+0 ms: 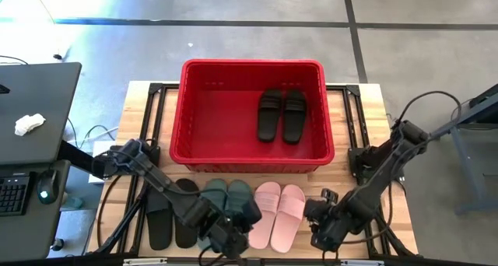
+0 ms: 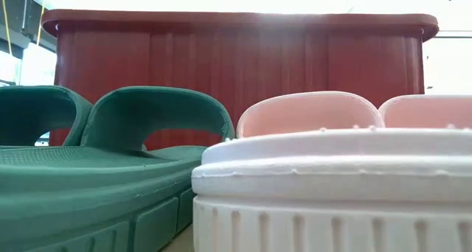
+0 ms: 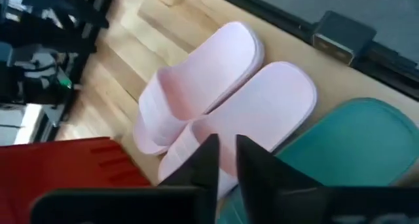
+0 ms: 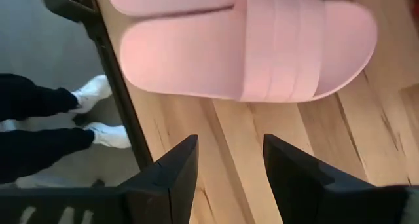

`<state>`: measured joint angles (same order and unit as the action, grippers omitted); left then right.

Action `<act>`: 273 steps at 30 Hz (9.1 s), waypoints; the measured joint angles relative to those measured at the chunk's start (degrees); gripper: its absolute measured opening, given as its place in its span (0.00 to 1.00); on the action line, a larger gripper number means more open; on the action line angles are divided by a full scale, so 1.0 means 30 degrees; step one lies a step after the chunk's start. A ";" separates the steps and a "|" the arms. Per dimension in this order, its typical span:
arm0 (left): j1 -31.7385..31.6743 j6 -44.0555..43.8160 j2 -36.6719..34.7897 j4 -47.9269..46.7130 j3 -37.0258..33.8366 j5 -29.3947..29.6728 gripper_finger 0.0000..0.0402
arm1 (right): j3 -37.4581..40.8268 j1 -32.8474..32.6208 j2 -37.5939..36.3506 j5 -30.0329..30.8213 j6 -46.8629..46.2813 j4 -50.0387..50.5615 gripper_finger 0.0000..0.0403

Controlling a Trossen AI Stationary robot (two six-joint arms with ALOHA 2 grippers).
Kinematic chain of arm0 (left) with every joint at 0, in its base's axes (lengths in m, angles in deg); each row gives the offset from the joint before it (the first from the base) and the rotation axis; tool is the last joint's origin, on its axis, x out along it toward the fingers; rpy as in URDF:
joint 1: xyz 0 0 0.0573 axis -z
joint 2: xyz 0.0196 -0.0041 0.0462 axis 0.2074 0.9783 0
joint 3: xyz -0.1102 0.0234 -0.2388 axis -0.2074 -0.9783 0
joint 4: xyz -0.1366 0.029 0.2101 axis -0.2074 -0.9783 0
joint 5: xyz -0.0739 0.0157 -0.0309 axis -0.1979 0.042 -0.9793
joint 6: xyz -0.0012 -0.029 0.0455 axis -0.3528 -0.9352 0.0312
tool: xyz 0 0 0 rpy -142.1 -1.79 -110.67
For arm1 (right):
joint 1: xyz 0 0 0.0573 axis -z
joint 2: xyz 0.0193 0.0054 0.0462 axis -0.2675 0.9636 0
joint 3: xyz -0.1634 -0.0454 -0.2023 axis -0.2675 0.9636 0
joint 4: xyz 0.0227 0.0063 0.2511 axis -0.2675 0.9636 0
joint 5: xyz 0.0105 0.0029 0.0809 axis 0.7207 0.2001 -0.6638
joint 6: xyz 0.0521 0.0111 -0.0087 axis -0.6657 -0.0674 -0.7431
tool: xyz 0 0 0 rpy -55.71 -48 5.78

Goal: Pick and place slides into bin
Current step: Put the pink slide into the red bin

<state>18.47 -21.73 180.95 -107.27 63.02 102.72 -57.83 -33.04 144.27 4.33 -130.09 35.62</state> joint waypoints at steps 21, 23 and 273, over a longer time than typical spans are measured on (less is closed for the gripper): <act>-0.0417 -0.1825 0.3517 0.1875 0.0007 0.4313 0.48 | 0.0000 -0.0217 0.0843 0.2952 0.0007 0.1000 0.40; -0.0652 -0.2304 0.3510 0.1887 0.0007 0.4303 0.47 | 0.0000 -0.0224 0.0843 0.3045 0.0007 0.1000 0.40; -1.3159 0.3080 -0.5575 -0.3472 0.1741 -0.6103 0.32 | 0.0022 0.1216 -0.3715 0.2188 0.4856 0.4278 0.40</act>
<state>-21.01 -12.48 164.23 -117.69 68.25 84.41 -57.76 -29.39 133.12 10.90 -115.52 48.46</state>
